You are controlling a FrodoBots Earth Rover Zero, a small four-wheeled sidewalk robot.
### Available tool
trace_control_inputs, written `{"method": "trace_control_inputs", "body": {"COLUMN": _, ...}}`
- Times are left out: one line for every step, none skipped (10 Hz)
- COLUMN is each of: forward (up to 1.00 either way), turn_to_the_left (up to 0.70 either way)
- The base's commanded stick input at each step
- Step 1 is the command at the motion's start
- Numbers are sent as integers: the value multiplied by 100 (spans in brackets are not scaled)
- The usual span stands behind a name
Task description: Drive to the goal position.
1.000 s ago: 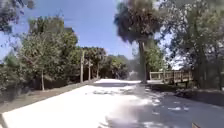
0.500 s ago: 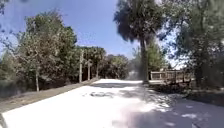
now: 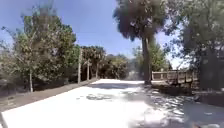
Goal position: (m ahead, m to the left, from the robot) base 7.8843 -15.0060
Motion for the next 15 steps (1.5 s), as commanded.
{"method": "trace_control_inputs", "body": {"forward": 70, "turn_to_the_left": 0}}
{"method": "trace_control_inputs", "body": {"forward": 70, "turn_to_the_left": 0}}
{"method": "trace_control_inputs", "body": {"forward": 70, "turn_to_the_left": 11}}
{"method": "trace_control_inputs", "body": {"forward": 70, "turn_to_the_left": 14}}
{"method": "trace_control_inputs", "body": {"forward": 70, "turn_to_the_left": 14}}
{"method": "trace_control_inputs", "body": {"forward": 70, "turn_to_the_left": 14}}
{"method": "trace_control_inputs", "body": {"forward": 70, "turn_to_the_left": 14}}
{"method": "trace_control_inputs", "body": {"forward": 70, "turn_to_the_left": 14}}
{"method": "trace_control_inputs", "body": {"forward": 70, "turn_to_the_left": 14}}
{"method": "trace_control_inputs", "body": {"forward": 70, "turn_to_the_left": 14}}
{"method": "trace_control_inputs", "body": {"forward": 70, "turn_to_the_left": 3}}
{"method": "trace_control_inputs", "body": {"forward": 70, "turn_to_the_left": 0}}
{"method": "trace_control_inputs", "body": {"forward": 70, "turn_to_the_left": 0}}
{"method": "trace_control_inputs", "body": {"forward": 70, "turn_to_the_left": 0}}
{"method": "trace_control_inputs", "body": {"forward": 70, "turn_to_the_left": 0}}
